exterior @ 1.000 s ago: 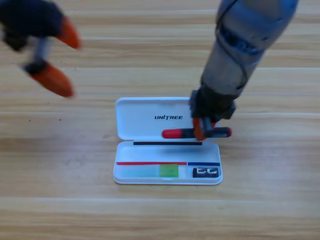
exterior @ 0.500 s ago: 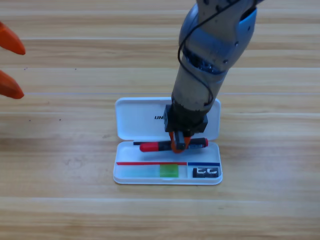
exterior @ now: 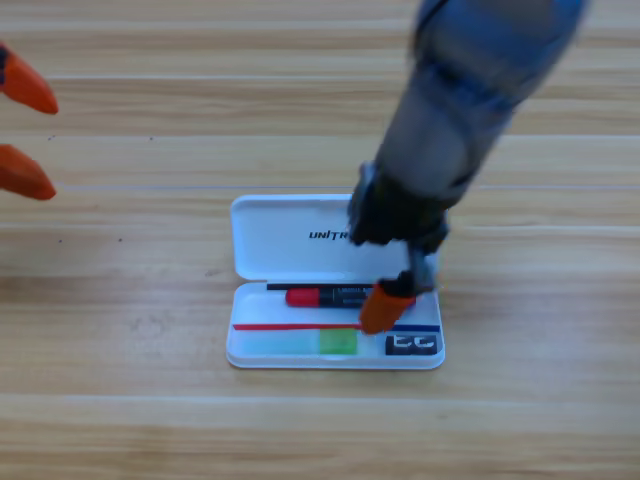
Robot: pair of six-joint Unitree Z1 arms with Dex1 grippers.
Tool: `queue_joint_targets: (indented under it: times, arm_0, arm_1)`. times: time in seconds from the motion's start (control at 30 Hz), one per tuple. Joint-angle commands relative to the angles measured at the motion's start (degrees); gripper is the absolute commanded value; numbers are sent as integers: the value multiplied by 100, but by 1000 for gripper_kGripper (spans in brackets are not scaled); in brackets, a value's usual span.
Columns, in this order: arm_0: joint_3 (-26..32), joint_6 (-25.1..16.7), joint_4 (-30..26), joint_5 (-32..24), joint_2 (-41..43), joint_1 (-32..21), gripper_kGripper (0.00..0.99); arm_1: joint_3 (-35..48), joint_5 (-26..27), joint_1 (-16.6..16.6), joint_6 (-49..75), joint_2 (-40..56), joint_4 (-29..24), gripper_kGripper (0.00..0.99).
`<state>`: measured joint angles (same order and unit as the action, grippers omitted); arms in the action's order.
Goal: Clean up eraser and pencils
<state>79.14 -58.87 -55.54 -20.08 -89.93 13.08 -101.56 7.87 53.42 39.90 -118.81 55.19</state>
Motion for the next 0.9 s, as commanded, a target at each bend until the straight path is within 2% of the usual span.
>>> queue_joint_targets:
  times: [0.03, 0.13, 0.23, 0.37, 0.53, 0.63, 0.77, 0.9]
  arm_0:
    - [93, 16, 579, -523, -552, -464, 861]
    - [427, -55, 720, -963, -1132, -657, 707]
    - [866, -213, 746, -1525, -1853, -789, 471]
    - [1411, -283, 728, -2237, -2846, -815, 0]
    - [1956, -239, 553, -2606, -3839, -798, 0]
    - [2263, -274, 228, -2650, -4279, -648, 0]
    - [2843, -521, -432, -2844, -4912, -437, 0]
    - [3591, -846, -1346, -3028, -5518, -235, 0]
  arm_1:
    - [1236, 1041, -68, -386, 2125, -492, 990]
    - [2027, 1472, -261, -676, 2828, -1186, 990]
    - [2536, 1709, -323, -817, 3329, -1529, 990]
    - [2774, 1832, -349, -834, 3610, -1529, 990]
    - [2914, 2017, -349, -861, 3654, -1529, 990]
    - [2923, 2131, -349, -887, 3637, -1529, 990]
    - [2958, 2158, -349, -905, 3628, -1538, 990]
    - [3064, 2166, -349, -905, 3584, -1582, 990]
